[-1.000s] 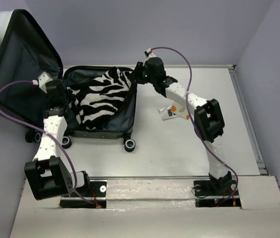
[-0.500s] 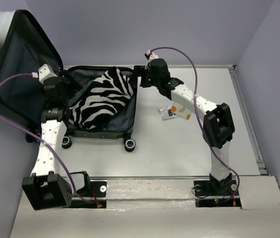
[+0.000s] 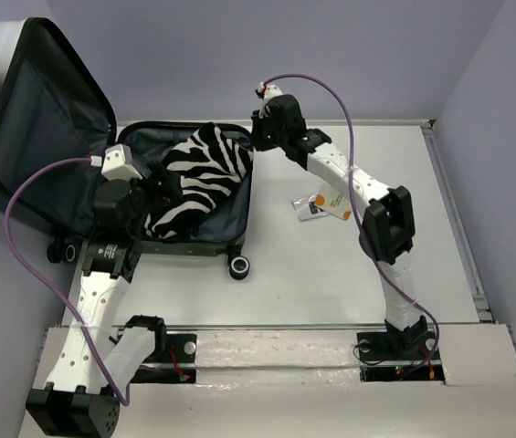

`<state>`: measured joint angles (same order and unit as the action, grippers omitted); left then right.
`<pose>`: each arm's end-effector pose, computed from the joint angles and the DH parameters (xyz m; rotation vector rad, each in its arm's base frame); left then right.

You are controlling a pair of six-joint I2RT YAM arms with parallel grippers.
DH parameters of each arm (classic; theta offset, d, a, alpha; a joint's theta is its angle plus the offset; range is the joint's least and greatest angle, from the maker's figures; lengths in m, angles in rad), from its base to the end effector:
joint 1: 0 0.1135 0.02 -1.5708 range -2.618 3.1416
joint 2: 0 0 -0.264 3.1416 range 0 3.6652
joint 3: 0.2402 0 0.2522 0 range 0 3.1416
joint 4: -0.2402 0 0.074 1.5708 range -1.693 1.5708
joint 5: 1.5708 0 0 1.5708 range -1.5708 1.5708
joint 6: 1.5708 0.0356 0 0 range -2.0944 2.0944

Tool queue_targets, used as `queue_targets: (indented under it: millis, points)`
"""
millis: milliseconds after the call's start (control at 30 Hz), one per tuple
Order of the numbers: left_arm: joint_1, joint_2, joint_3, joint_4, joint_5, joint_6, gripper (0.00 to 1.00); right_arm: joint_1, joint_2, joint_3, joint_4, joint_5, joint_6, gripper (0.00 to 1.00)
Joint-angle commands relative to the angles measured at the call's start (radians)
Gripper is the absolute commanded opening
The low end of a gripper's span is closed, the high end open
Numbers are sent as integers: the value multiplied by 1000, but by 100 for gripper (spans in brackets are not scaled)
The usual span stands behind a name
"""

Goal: Pack the luggage

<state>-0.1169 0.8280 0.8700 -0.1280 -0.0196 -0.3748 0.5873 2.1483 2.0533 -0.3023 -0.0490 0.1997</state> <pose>0.1916 -0.0218 0.3688 -0.2295 1.6532 -0.3568 0.4275 0.2867 0.3288 -0.4193 1.9664 0.5580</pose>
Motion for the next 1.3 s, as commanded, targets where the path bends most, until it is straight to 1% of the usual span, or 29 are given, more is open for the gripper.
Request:
queue_targets:
  millis: [0,33,100,233,333,433,500,533,567,600,633,733,800,900,933,967,1000,1033,1100,1267]
  points:
    - [-6,-90,-52,19,73,69,99,32,174,191,-130,-15,-19,10]
    - [-6,-110,-71,19,67,80,99,46,230,217,-139,-15,-17,9]
    - [-7,-121,-92,31,57,86,99,74,274,275,-152,-6,-19,9]
    - [-6,-112,-117,56,93,88,99,114,350,341,-152,12,-28,9]
    - [-6,-102,-114,51,113,96,99,140,383,364,-153,87,-66,9]
    - [-6,-115,-120,50,110,96,99,149,393,373,-150,135,-78,19]
    - [-6,-121,-121,45,106,96,99,149,395,395,-152,171,-85,42]
    - [-6,-122,-123,44,106,96,99,149,386,399,-150,199,-85,51]
    - [-6,-122,-124,39,104,97,99,149,377,409,-146,227,-89,64]
    - [-6,-122,-124,36,104,97,99,149,357,415,-143,277,-103,68]
    - [-6,-124,-124,36,104,97,99,149,348,426,-139,300,-112,71]
    - [-6,-124,-124,36,106,99,99,149,317,478,-133,357,-149,72]
    - [-6,-125,-124,36,107,99,99,149,277,488,-130,391,-187,68]
    - [-6,-124,-124,36,113,99,99,149,208,466,-124,406,-223,51]
    - [-6,-122,-123,36,116,97,99,149,190,431,-123,381,-214,41]
    - [-6,-121,-123,36,118,97,99,149,156,406,-112,353,-204,26]
    - [-6,-121,-121,36,118,97,99,149,144,362,-106,269,-201,17]
    - [-6,-121,-121,36,119,97,99,149,137,348,-103,233,-168,9]
    - [-6,-124,-123,36,119,97,99,149,146,334,-101,149,-119,7]
    - [-6,-124,-126,34,113,99,99,158,211,337,-104,87,-88,7]
